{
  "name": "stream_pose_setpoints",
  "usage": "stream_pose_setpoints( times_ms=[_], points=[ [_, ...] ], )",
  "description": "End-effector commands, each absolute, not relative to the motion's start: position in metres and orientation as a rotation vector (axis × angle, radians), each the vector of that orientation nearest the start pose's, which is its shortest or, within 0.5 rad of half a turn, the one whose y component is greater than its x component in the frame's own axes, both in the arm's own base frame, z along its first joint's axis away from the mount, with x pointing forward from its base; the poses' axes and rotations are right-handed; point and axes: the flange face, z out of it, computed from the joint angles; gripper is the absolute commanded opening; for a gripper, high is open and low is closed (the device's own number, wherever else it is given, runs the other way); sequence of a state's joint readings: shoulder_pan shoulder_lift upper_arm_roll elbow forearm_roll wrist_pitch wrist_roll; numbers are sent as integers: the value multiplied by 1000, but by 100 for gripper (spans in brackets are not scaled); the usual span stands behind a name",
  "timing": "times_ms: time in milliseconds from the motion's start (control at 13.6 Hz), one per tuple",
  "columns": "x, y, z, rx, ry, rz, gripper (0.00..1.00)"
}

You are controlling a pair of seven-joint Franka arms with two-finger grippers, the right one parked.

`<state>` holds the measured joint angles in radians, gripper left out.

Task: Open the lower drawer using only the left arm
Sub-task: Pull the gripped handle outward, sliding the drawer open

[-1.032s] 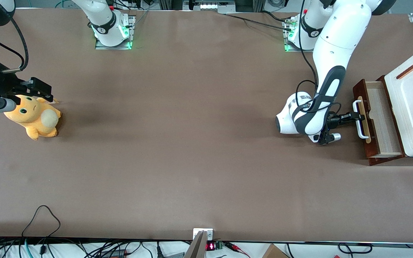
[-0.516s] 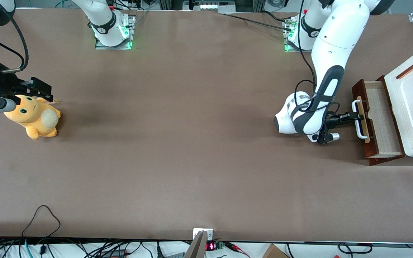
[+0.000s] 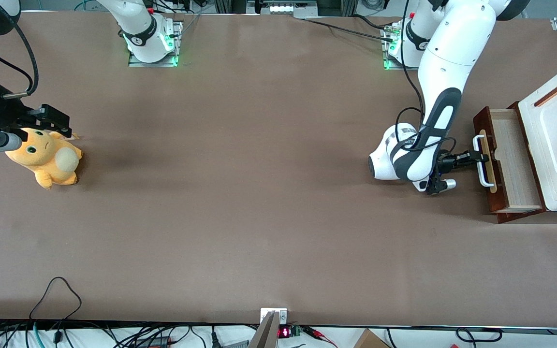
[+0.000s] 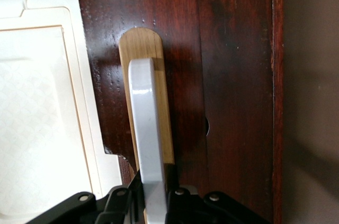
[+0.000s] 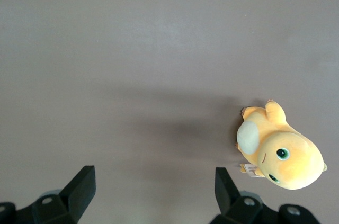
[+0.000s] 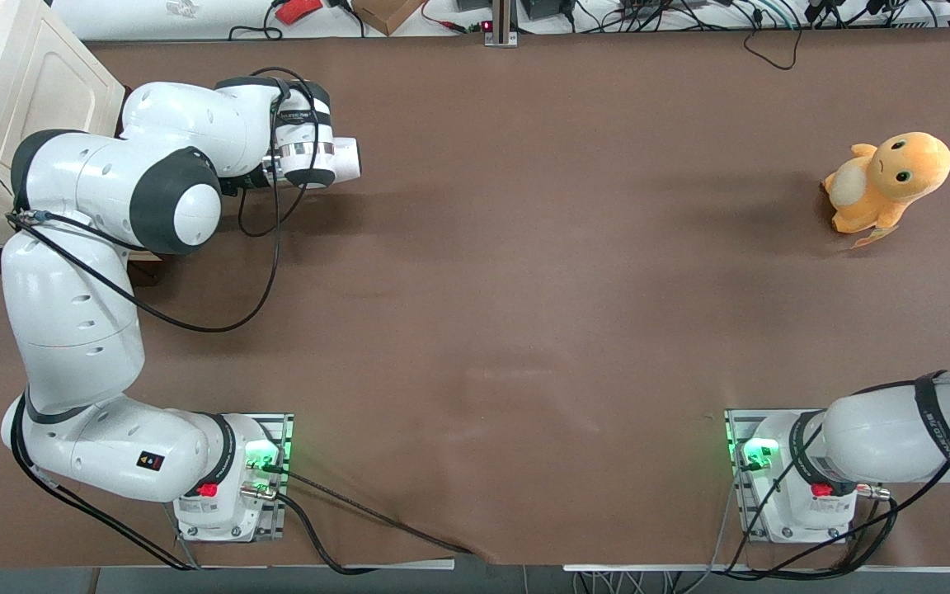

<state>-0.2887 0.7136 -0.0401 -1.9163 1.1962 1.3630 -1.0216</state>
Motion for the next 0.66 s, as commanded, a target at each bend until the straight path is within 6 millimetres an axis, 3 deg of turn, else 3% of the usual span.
stream_pose_setpoints(
  times_ms=[0,590],
  points=[
    [511,-92,141,-1596,-35,197,18],
    [510,-95,141,-1595,-31,195,19]
  ],
)
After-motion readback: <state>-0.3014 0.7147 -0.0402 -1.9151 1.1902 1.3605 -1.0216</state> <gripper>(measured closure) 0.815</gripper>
